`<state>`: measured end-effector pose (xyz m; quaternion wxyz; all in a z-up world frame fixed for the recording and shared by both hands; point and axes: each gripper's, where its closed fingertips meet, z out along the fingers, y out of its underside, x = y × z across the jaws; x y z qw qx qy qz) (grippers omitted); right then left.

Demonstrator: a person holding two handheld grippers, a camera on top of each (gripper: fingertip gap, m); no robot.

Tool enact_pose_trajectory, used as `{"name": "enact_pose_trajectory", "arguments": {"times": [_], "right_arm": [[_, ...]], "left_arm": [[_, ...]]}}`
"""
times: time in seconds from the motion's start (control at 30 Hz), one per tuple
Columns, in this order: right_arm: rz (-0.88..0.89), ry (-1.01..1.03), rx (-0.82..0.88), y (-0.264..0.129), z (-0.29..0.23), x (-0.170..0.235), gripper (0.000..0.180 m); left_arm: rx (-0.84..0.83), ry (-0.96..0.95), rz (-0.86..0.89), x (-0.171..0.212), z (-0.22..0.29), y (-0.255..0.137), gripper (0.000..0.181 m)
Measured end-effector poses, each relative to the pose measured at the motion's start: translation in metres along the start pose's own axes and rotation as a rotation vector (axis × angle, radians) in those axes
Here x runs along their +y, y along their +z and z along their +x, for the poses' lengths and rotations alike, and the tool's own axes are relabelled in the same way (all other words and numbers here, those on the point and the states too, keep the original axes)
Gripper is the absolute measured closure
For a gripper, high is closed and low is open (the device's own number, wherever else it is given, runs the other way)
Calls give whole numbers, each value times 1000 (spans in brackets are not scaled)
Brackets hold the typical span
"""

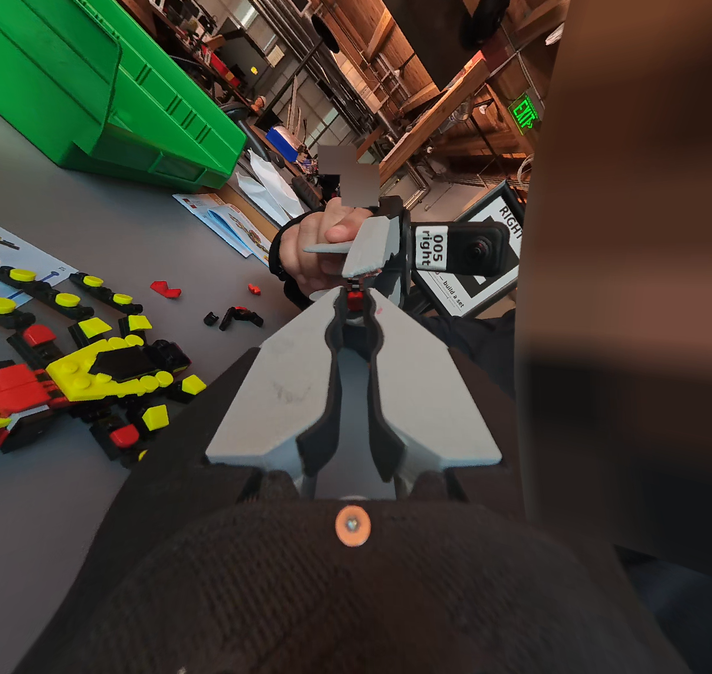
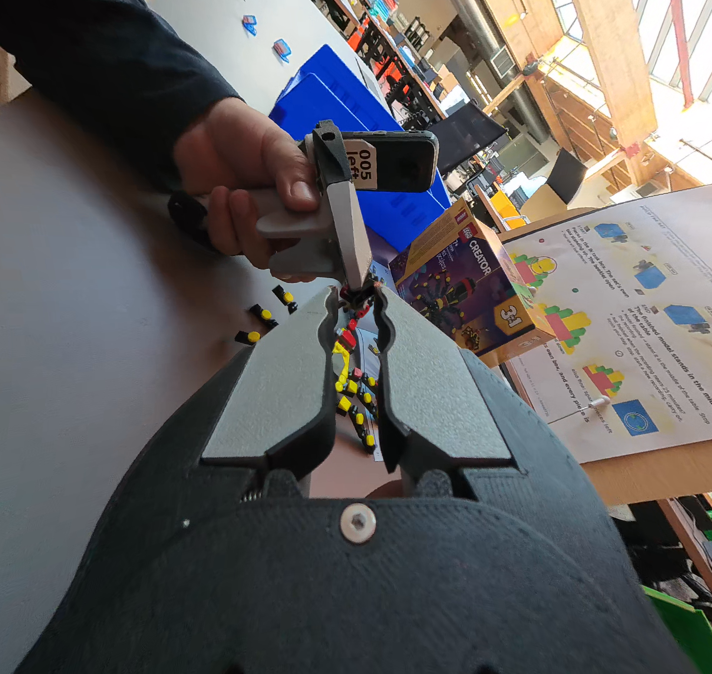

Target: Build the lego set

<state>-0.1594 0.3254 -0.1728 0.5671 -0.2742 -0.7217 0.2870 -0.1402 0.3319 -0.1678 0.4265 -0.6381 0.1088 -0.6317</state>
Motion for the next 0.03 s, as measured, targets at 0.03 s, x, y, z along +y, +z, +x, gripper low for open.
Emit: {"name": "enact_pose_trajectory", "arguments": {"times": [0.03], "right_arm": [[-1,0,-6,0,-1,0,164]], "left_arm": [[3,-1,-5,1,0,0,177]]}}
